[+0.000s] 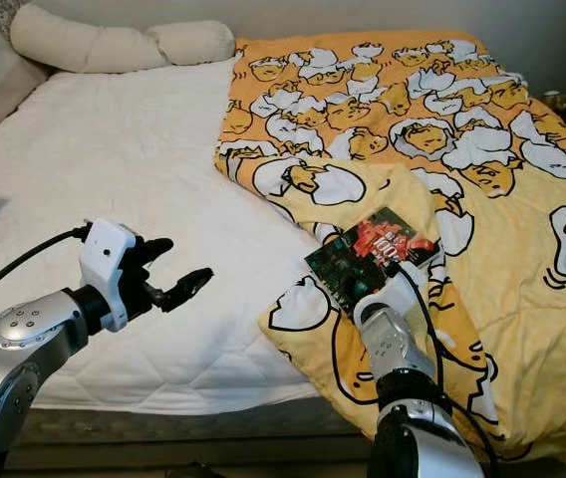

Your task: Clean up the room

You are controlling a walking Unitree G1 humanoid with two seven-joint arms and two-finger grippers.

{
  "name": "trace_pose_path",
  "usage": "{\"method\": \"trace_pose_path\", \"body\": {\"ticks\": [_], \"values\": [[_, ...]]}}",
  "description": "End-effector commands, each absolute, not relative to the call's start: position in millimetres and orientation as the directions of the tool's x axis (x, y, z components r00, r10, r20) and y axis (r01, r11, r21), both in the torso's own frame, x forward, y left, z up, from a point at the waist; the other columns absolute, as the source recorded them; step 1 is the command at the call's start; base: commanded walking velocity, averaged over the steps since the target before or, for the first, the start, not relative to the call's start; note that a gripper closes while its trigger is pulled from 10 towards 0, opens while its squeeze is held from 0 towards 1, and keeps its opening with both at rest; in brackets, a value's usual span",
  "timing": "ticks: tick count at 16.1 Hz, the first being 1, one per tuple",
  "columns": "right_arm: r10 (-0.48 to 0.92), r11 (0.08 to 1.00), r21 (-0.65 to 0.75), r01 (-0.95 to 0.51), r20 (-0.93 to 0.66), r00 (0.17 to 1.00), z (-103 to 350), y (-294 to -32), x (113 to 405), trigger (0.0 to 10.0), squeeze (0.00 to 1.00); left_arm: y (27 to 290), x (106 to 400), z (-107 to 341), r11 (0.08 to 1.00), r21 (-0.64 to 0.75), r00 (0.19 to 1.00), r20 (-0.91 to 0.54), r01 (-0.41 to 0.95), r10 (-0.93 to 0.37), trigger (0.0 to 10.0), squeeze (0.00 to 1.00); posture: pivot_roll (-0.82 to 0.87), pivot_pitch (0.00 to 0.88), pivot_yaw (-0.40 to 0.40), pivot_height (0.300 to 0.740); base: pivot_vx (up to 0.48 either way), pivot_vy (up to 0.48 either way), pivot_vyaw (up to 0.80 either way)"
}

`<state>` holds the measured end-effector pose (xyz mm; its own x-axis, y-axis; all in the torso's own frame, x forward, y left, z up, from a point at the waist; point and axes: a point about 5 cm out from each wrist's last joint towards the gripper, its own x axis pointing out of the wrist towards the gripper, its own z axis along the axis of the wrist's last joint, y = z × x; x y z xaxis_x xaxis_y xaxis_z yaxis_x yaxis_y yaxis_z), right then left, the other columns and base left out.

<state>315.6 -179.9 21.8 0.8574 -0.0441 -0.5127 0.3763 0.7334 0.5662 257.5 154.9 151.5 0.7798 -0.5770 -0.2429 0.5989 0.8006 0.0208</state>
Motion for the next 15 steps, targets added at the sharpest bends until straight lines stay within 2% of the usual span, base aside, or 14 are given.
{"method": "trace_pose_path", "body": {"ticks": [1,6,7,8,9,10,15], "values": [[-0.039,0.710,0.610,0.350,-0.463,0.886,28,-180,321,10.0,0.00,159,258,156,0.812,0.040,0.797,-0.223,0.582,-0.561,10.0,1.00,0.13,0.000,0.085,0.740,0.000,0.000,0.00],[-0.008,0.646,0.715,0.267,-0.344,0.939,29,-181,322,10.0,0.00,162,257,159,0.821,0.042,0.810,-0.204,0.569,-0.550,10.0,1.00,0.16,0.000,0.096,0.740,0.000,0.000,0.00],[-0.006,0.636,0.730,0.251,-0.320,0.948,30,-180,323,4.1,0.00,162,257,160,0.821,0.044,0.810,-0.201,0.569,-0.551,10.0,1.00,0.17,0.000,0.104,0.740,0.000,0.000,0.00],[0.004,0.631,0.744,0.222,-0.288,0.958,30,-177,324,2.7,0.00,164,255,163,0.820,0.047,0.810,-0.198,0.571,-0.552,10.0,1.00,0.19,0.000,0.110,0.740,0.000,0.000,0.00],[0.009,0.630,0.747,0.212,-0.280,0.960,30,-176,324,2.7,0.00,165,255,163,0.819,0.048,0.810,-0.198,0.571,-0.553,10.0,1.00,0.19,0.000,0.110,0.740,0.000,0.000,0.00],[0.019,0.641,0.741,0.202,-0.278,0.960,30,-172,325,0.0,0.00,167,251,164,0.815,0.056,0.804,-0.213,0.577,-0.555,10.0,1.00,0.23,0.000,0.113,0.740,0.000,0.000,0.00],[0.011,0.617,0.765,0.186,-0.245,0.969,37,-168,331,0.0,0.00,173,238,168,0.785,0.054,0.769,-0.252,0.617,-0.587,10.0,1.00,0.29,0.000,0.133,0.740,0.000,0.000,0.00]]}}
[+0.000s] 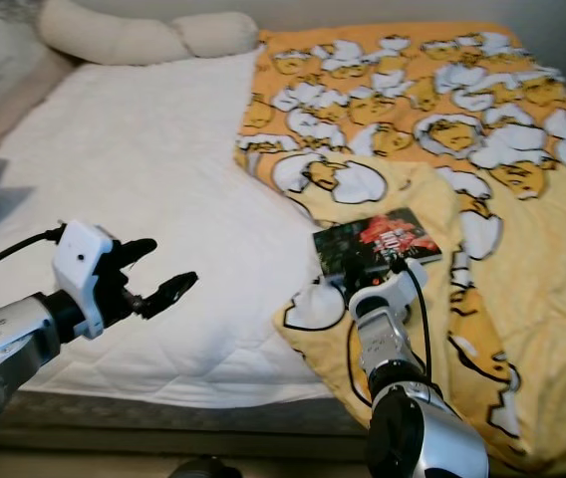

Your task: Clean up the room

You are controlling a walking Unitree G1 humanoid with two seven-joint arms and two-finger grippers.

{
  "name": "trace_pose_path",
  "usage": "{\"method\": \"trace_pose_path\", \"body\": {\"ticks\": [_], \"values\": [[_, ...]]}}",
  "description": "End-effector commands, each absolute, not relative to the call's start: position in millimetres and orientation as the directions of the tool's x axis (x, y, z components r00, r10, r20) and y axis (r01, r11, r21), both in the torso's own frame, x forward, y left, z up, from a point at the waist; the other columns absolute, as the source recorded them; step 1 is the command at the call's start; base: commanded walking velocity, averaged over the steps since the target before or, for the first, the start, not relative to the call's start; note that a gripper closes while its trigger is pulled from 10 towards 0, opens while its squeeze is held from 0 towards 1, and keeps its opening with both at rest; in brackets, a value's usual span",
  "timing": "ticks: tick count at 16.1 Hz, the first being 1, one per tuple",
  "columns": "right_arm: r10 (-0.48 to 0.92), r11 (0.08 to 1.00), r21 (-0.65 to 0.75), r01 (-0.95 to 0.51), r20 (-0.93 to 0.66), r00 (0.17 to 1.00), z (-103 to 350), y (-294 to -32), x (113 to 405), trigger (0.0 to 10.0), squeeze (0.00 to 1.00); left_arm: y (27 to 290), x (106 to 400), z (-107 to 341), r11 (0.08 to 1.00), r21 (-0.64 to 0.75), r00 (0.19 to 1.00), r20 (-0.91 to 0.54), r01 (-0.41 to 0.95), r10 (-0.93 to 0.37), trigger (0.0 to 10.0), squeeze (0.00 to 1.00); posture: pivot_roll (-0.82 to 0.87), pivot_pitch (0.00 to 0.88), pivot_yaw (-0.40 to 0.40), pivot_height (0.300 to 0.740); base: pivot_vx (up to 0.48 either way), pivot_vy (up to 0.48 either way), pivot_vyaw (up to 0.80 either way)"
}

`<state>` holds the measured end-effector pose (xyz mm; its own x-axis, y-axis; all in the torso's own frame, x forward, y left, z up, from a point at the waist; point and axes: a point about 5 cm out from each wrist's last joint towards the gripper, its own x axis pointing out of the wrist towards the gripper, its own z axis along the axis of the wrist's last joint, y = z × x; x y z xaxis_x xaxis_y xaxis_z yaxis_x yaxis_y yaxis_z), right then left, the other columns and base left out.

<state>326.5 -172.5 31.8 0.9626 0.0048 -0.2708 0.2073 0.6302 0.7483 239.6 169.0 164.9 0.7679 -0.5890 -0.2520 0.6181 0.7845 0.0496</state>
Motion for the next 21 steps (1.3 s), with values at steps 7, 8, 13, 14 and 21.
{"method": "trace_pose_path", "body": {"ticks": [7,8,13,14,21], "values": [[-0.057,0.513,0.825,0.239,-0.245,0.968,36,-176,330,0.0,0.00,174,235,170,0.785,0.041,0.766,-0.255,0.618,-0.590,10.0,1.00,0.29,0.000,0.137,0.740,0.000,0.000,0.00],[-0.068,0.505,0.826,0.250,-0.251,0.966,35,-177,329,0.0,0.00,174,235,170,0.784,0.040,0.765,-0.256,0.619,-0.591,10.0,1.00,0.29,0.000,0.138,0.740,0.000,0.000,0.00],[-0.092,0.502,0.820,0.277,-0.268,0.959,32,-182,327,0.0,0.00,173,234,169,0.776,0.032,0.754,-0.265,0.630,-0.601,10.0,1.00,0.28,0.000,0.136,0.740,0.000,0.000,0.00],[-0.086,0.525,0.803,0.280,-0.278,0.957,32,-182,327,0.0,0.00,172,234,169,0.774,0.030,0.751,-0.268,0.633,-0.603,10.0,1.00,0.28,0.000,0.136,0.740,0.000,0.000,0.00],[-0.099,0.555,0.792,0.254,-0.241,0.966,37,-188,329,0.0,0.00,162,243,160,0.790,-0.001,0.769,-0.228,0.613,-0.597,10.0,1.00,0.22,0.000,0.075,0.740,0.000,0.000,0.00]]}}
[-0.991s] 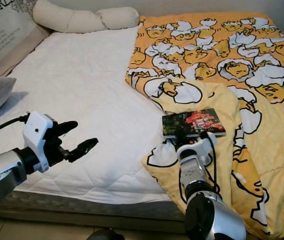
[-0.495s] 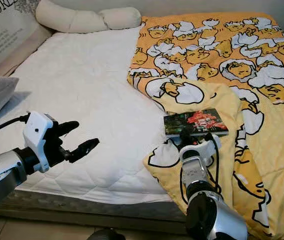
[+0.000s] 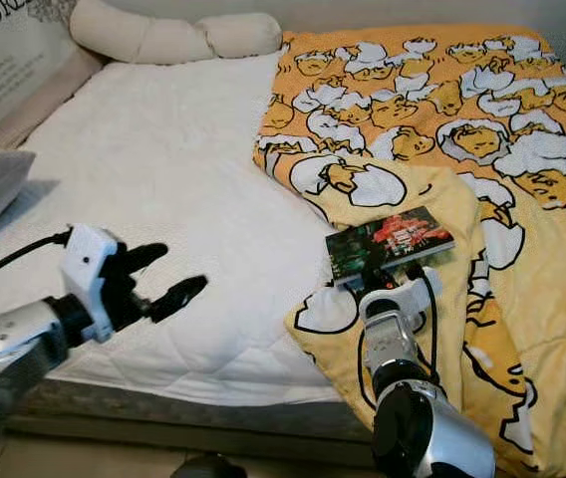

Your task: Clean up the room

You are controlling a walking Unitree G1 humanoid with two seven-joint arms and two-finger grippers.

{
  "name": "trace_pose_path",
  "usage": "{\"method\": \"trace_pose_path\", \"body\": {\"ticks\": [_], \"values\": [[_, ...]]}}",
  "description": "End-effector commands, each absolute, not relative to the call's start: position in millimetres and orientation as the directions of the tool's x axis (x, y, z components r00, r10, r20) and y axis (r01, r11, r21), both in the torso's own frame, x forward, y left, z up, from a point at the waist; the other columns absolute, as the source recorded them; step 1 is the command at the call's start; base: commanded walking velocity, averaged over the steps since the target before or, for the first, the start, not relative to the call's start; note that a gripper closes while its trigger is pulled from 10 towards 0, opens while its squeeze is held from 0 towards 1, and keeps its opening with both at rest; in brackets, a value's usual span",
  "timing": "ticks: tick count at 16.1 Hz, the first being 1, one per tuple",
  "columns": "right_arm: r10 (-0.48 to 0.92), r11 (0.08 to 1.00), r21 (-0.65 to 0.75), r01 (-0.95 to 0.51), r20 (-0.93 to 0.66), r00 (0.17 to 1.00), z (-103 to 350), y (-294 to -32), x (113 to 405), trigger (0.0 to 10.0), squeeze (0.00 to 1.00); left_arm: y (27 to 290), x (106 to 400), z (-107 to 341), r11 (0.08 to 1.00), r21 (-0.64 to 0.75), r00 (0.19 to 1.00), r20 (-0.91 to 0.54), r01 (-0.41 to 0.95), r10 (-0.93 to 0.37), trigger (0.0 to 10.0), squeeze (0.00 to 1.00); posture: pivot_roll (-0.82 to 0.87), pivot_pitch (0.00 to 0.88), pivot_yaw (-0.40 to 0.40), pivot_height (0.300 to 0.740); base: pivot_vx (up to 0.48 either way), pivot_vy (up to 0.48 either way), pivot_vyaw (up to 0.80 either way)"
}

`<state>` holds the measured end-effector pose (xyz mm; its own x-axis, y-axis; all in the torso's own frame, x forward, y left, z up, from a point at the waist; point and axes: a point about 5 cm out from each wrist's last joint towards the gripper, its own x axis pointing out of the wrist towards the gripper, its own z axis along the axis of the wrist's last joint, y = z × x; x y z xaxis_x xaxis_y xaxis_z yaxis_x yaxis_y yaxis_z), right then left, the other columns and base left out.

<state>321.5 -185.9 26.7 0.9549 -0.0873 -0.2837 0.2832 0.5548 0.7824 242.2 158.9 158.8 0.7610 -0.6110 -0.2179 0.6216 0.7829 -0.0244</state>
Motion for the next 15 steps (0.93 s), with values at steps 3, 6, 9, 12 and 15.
{"method": "trace_pose_path", "body": {"ticks": [3,6,9,12,15], "values": [[-0.076,0.562,0.815,0.142,-0.120,0.990,40,-194,325,0.0,0.00,164,260,162,0.828,-0.028,0.816,-0.154,0.560,-0.557,10.0,1.00,0.17,0.000,0.053,0.740,0.000,0.000,0.00],[0.095,0.625,0.765,-0.155,0.122,0.988,63,-200,321,0.0,0.00,167,281,174,0.840,-0.067,0.836,-0.074,0.539,-0.543,10.0,1.00,0.12,0.000,0.050,0.740,0.000,0.000,0.00],[0.340,0.629,0.645,-0.434,0.274,0.900,95,-201,318,0.0,0.00,167,303,189,0.823,-0.099,0.828,0.006,0.559,-0.561,10.0,1.00,0.09,0.000,0.048,0.740,0.000,0.000,0.00],[0.593,0.505,0.499,-0.705,0.393,0.703,144,-195,316,0.0,0.00,165,327,212,0.775,-0.162,0.791,0.119,0.611,-0.600,10.0,1.00,0.07,0.000,0.050,0.740,0.000,0.000,0.00],[0.785,0.314,0.392,-0.865,0.405,0.468,174,-176,307,0.0,0.00,167,341,229,0.672,-0.263,0.720,0.194,0.693,-0.667,10.0,1.00,0.07,0.000,0.049,0.740,0.000,0.000,0.00]]}}
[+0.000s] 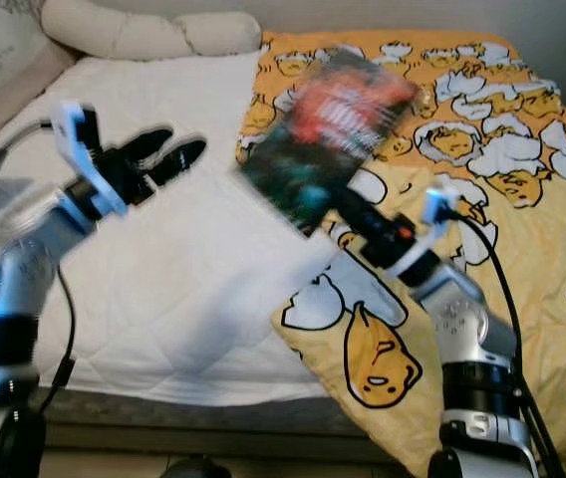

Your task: Clean up the room

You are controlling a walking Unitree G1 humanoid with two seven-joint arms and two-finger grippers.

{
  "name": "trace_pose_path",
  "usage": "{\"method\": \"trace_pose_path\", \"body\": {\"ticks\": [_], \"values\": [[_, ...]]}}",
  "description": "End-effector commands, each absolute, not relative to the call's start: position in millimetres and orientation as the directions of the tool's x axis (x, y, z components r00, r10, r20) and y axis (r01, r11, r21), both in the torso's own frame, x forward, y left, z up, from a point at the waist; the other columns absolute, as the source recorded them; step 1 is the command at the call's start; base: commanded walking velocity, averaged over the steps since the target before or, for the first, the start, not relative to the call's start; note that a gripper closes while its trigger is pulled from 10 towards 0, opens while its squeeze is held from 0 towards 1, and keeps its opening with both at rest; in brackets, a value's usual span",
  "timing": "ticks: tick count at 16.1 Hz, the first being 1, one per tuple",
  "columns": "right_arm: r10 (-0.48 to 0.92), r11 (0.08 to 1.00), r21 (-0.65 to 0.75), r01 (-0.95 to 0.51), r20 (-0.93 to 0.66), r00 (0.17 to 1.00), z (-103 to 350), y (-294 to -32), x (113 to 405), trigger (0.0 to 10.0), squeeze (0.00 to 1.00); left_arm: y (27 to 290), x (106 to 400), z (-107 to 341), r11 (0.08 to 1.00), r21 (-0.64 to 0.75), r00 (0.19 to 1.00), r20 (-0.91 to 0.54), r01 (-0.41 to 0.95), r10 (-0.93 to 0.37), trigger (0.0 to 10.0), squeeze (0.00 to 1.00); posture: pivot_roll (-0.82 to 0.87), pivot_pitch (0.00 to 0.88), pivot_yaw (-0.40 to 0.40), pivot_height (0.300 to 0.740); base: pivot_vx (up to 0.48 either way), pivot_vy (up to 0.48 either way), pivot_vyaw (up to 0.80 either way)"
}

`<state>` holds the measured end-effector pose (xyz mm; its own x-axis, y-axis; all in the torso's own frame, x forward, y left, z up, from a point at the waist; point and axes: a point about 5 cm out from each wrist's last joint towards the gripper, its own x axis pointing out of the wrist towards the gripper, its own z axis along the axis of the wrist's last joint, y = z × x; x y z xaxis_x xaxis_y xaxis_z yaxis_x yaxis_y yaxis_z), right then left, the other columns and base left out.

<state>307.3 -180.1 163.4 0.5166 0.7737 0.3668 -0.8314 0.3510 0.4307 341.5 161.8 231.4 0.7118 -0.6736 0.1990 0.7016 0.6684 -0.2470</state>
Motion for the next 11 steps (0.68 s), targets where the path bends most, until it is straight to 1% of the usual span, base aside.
{"method": "trace_pose_path", "body": {"ticks": [1,2,3,4,5,6,7,8,9,10,11], "values": [[0.831,0.247,0.380,-0.891,0.391,0.397,180,-171,303,0.0,0.00,167,341,231,0.600,-0.309,0.667,0.199,0.738,-0.718,10.0,1.00,0.07,0.000,0.046,0.740,0.000,0.000,0.00],[0.847,0.219,0.376,-0.900,0.385,0.367,182,-168,301,0.0,0.00,167,341,231,0.568,-0.329,0.643,0.201,0.755,-0.739,10.0,1.00,0.07,0.000,0.046,0.740,0.000,0.000,0.00],[0.875,0.159,0.373,-0.914,0.375,0.305,186,-165,297,0.0,0.00,169,341,229,0.500,-0.389,0.606,0.222,0.773,-0.764,10.0,1.00,0.08,0.000,0.042,0.740,0.000,0.000,0.00],[0.883,0.142,0.374,-0.916,0.370,0.288,187,-164,295,0.0,0.00,170,343,228,0.482,-0.410,0.599,0.230,0.774,-0.767,10.0,1.00,0.08,0.000,0.042,0.740,0.000,0.000,0.00],[0.898,0.097,0.380,-0.920,0.365,0.246,190,-163,292,0.0,0.00,174,348,217,0.400,-0.537,0.599,0.266,0.742,-0.755,10.0,0.96,0.08,0.000,0.035,0.740,0.000,0.000,0.00],[0.900,0.091,0.381,-0.920,0.364,0.240,191,-163,292,0.0,0.00,175,349,215,0.364,-0.570,0.594,0.287,0.736,-0.751,10.0,0.87,0.08,0.000,0.034,0.740,0.000,0.000,0.00],[0.903,0.088,0.384,-0.919,0.359,0.236,191,-162,292,0.0,0.00,175,348,214,0.311,-0.597,0.576,0.323,0.740,-0.751,10.0,0.67,0.08,0.000,0.033,0.740,0.000,0.000,0.00],[0.909,0.078,0.392,-0.917,0.350,0.226,190,-161,292,0.0,0.00,172,342,218,0.185,-0.614,0.508,0.405,0.767,-0.760,10.0,0.00,0.07,0.000,0.028,0.740,0.000,0.000,0.00],[0.912,0.069,0.397,-0.915,0.347,0.219,190,-161,291,0.0,0.00,169,337,219,0.125,-0.611,0.467,0.440,0.781,-0.767,10.0,0.00,0.07,0.000,0.023,0.740,0.000,0.000,0.00],[0.916,0.056,0.404,-0.913,0.343,0.208,190,-158,290,0.0,0.00,161,329,217,0.047,-0.606,0.395,0.455,0.794,-0.798,10.0,0.00,0.08,0.000,0.017,0.740,0.000,0.000,0.00],[0.917,0.053,0.406,-0.912,0.343,0.205,190,-157,290,0.0,0.00,158,328,216,0.033,-0.608,0.379,0.450,0.793,-0.809,10.0,0.00,0.08,0.000,0.017,0.740,0.000,0.000,0.00]]}}
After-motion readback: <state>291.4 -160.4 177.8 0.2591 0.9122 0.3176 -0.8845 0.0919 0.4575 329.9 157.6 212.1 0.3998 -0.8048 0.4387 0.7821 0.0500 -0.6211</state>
